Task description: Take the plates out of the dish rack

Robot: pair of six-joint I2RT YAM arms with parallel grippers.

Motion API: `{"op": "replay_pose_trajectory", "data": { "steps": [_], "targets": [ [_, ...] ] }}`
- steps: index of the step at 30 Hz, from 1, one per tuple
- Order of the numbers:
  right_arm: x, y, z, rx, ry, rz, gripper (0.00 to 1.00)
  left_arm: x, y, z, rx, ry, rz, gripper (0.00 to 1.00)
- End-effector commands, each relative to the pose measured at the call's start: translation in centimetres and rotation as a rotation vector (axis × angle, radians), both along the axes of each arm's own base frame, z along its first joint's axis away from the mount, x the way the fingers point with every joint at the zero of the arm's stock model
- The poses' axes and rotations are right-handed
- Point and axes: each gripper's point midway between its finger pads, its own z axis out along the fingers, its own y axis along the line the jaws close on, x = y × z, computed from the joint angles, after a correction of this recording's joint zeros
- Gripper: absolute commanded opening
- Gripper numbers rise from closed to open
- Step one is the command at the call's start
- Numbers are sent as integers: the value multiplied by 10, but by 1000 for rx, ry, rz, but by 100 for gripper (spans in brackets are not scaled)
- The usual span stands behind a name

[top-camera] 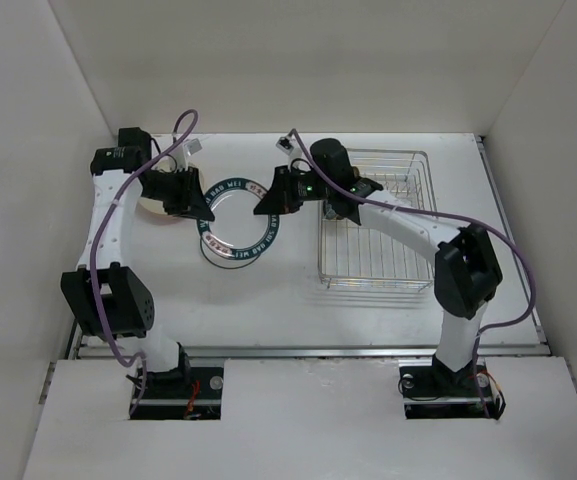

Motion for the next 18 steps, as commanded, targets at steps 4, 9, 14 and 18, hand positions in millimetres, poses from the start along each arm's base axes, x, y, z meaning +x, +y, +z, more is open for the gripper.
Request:
{"op": "replay_pose_trajectory", "data": {
  "steps": [4, 9, 14, 18],
  "targets": [
    [-10, 26, 50, 104, -85, 38, 25, -5, -7, 16, -20, 15, 13, 0],
    [12, 17, 37, 22, -71, -81, 60, 3, 21, 7, 45, 49, 126, 0],
    [55, -34, 46, -71, -94, -372, 67, 16, 54, -29, 60, 178, 232, 0],
    [62, -65, 55, -127, -106, -511, 68, 24, 55, -53, 55, 241, 229, 0]
  ]
}}
